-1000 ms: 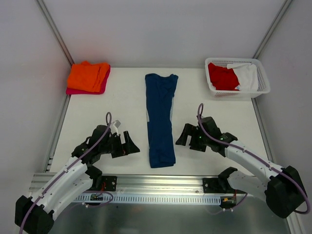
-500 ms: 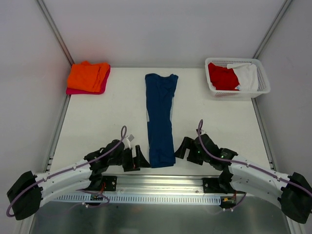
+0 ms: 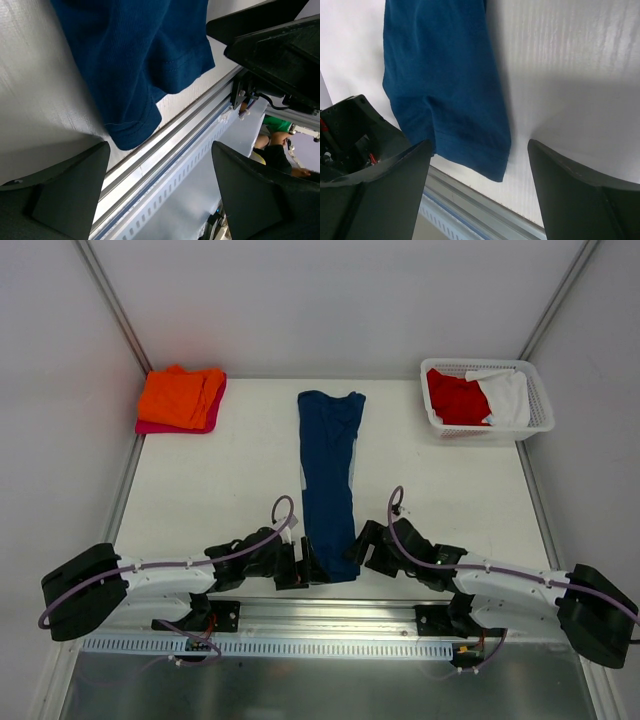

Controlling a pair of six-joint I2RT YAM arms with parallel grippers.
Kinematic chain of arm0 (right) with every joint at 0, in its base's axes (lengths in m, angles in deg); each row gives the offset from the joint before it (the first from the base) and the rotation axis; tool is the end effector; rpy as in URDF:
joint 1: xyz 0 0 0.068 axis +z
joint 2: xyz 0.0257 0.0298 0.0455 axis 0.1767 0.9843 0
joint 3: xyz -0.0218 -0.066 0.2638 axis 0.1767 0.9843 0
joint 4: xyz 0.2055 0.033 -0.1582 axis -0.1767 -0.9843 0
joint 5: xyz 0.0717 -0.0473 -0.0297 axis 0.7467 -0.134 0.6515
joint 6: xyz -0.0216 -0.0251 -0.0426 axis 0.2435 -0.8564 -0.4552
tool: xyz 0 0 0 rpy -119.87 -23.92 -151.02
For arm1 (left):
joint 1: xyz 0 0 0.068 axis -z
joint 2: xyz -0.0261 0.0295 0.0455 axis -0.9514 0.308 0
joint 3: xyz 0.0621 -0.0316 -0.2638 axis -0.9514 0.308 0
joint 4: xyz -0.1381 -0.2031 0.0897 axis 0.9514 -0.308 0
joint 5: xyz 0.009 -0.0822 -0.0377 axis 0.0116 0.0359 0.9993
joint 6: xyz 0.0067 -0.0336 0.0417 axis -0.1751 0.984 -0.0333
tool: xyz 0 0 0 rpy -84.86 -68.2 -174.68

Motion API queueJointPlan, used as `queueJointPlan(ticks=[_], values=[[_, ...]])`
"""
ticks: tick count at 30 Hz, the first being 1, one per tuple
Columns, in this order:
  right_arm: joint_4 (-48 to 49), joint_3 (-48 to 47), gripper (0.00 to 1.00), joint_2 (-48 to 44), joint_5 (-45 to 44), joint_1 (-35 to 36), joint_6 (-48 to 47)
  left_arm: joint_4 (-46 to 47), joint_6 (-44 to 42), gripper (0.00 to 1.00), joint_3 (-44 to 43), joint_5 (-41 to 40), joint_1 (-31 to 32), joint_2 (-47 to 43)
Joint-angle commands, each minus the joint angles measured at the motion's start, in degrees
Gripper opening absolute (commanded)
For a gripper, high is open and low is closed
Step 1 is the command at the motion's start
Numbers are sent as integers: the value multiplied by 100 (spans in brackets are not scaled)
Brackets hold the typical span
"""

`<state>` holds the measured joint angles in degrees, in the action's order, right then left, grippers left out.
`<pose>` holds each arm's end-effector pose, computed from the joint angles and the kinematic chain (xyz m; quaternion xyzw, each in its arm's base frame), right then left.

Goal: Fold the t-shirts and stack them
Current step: Grab the bottom of the folded rectangular tshirt with both arms

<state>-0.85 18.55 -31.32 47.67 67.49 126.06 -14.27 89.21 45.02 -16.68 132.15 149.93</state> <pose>0.1044 0.1563 0.1564 -0.0210 0.8956 0.3360 0.2909 0.0912 -0.1724 0.1431 -0.0001 0.8691 -0.4738 0.1421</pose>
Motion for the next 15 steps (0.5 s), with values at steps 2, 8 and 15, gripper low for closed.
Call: queueJointPlan(ticks=[2, 8, 15], values=[[-338, 71, 81, 382, -210, 148, 123, -217, 40, 84, 71, -544, 108, 72], [-312, 133, 73, 426, -254, 209, 176, -1007, 41, 82, 124, -1045, 116, -719], [-294, 142, 69, 488, -255, 236, 193, -2098, -56, 80, -43, -1800, 116, -1273]])
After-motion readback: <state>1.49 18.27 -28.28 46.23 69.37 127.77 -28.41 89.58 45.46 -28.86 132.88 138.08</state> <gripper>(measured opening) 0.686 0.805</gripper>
